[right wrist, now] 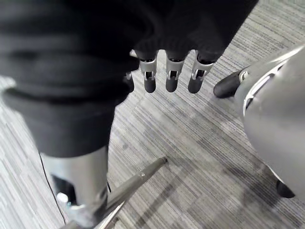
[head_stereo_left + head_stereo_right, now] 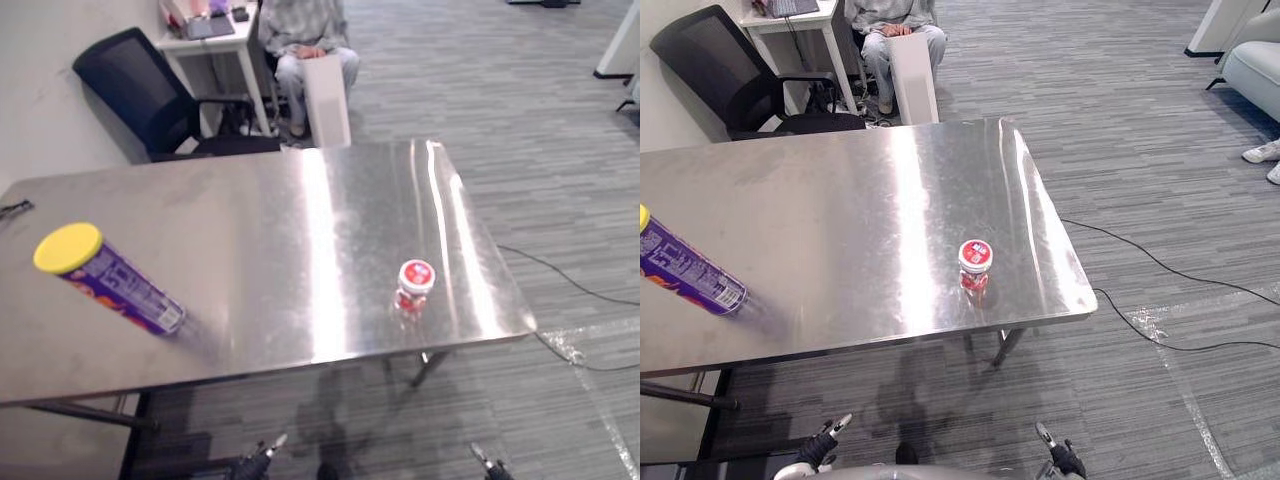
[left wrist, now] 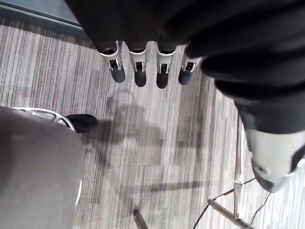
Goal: Put the gum and the chips on the shelf.
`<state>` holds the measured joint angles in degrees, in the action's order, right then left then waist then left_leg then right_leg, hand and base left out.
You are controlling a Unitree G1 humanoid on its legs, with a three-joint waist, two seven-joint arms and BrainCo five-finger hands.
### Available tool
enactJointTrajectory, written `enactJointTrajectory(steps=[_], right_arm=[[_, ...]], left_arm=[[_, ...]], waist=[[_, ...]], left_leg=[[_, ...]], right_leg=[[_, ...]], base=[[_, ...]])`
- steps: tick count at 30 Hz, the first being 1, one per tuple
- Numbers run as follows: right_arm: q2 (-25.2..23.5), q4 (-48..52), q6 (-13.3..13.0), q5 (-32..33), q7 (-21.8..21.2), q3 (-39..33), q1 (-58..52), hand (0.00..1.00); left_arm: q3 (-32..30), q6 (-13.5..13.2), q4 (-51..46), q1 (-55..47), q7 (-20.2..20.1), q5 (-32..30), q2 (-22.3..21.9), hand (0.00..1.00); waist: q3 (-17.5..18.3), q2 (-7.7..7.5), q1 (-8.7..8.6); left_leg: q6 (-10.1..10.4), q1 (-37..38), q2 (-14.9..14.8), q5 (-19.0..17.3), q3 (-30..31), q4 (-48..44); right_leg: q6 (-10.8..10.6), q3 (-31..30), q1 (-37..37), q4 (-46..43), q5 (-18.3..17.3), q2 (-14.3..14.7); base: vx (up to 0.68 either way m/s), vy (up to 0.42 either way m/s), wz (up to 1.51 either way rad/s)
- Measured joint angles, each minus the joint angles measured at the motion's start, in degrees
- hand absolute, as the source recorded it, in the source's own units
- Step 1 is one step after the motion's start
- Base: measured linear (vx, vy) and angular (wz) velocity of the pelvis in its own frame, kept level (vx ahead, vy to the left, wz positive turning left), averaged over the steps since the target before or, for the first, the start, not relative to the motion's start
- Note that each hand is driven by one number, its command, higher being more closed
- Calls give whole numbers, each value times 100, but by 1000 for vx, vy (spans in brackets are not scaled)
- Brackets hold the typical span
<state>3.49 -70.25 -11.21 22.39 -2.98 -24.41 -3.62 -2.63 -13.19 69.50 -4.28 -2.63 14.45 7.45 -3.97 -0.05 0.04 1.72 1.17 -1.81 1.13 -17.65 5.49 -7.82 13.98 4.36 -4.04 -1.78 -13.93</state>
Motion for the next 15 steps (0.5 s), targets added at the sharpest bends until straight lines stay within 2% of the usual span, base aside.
enactJointTrajectory(steps=[5, 10, 15], right_arm=[[8, -38, 4, -17, 4, -6, 2, 0], [2, -80, 18, -224, 5, -84, 87, 0], [27, -268, 46, -226, 29, -442, 77, 0]], left_arm=[[4, -3, -5, 34, 8, -190, 1, 0], [8, 4, 2, 87, 14, -204, 114, 0], [18, 2, 75, 68, 19, -215, 95, 0]], waist=[[-65, 30, -13], [-205, -135, -20], [-196, -109, -5]], left_leg=[[26, -26, -22, 34, 100, 44], [44, -82, 137, 165, 148, 59], [66, -94, 46, 194, 305, 59]], right_leg=[[-6, 166, 87, 151, -80, 46], [-77, 263, 106, 184, -717, -107], [-34, 412, 194, 194, -749, 6]], base=[[-36, -76, 3], [-75, -78, 6], [-14, -65, 14]])
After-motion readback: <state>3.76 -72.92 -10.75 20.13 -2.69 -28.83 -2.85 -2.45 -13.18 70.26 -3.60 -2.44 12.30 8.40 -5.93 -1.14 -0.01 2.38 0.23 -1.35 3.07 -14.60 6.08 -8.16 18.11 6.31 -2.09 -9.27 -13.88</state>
